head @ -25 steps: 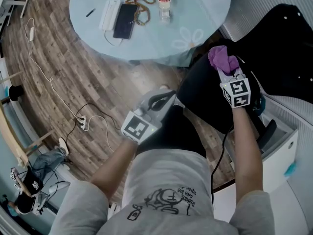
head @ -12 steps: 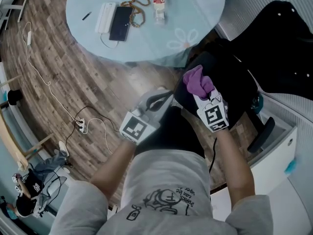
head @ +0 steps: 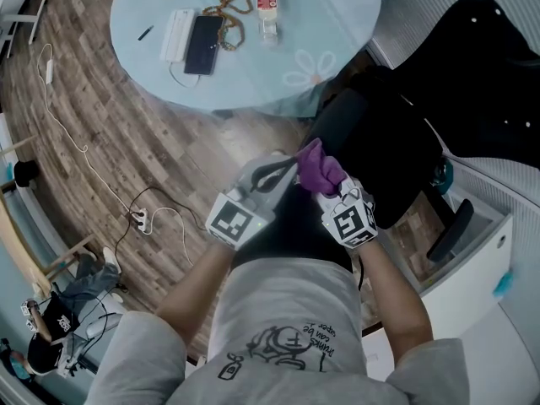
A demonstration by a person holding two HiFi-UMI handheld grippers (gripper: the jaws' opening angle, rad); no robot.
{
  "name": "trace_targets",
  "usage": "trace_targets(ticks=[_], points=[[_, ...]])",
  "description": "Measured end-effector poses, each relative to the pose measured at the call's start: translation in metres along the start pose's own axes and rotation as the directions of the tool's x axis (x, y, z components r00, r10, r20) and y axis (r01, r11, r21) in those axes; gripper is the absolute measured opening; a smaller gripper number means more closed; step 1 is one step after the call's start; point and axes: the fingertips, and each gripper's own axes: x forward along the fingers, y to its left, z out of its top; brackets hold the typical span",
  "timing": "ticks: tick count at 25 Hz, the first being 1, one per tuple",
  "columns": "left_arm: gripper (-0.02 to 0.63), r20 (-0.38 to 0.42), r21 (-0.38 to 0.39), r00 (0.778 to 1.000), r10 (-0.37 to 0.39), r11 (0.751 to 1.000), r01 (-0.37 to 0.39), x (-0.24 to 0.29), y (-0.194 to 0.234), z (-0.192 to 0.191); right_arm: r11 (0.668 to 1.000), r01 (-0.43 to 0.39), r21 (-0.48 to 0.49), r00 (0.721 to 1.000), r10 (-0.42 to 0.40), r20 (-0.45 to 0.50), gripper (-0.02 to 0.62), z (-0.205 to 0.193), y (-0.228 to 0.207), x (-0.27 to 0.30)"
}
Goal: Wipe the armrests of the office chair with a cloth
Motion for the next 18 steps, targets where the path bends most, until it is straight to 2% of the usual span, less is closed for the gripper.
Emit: trace_targets(ticks=[9,13,18], points=[[0.002,-0.015,0.012,1.000,-0.014,1.000,0.014,0.006,0.001,-0.002,0.998,-0.013,-0.061,0.999,0.011,-0.037,0.040,-0.002,-0.027,0.002],[0.002,-0.022,0.014,1.000,-0.012,1.000,0.012,0.007,0.000,-0.003,0.998,0.032,-0.054,0.998,-0.035,-0.047,0.040,-0.004,-0.059,-0.001],[0.002,-0.021,0.008,1.000,-0.009,1.000,0.009,0.007,0.000,-0.003,0.993,0.116,-0.003,0.992,-0.116,-0.058,0.040,-0.011,-0.126,-0.010]])
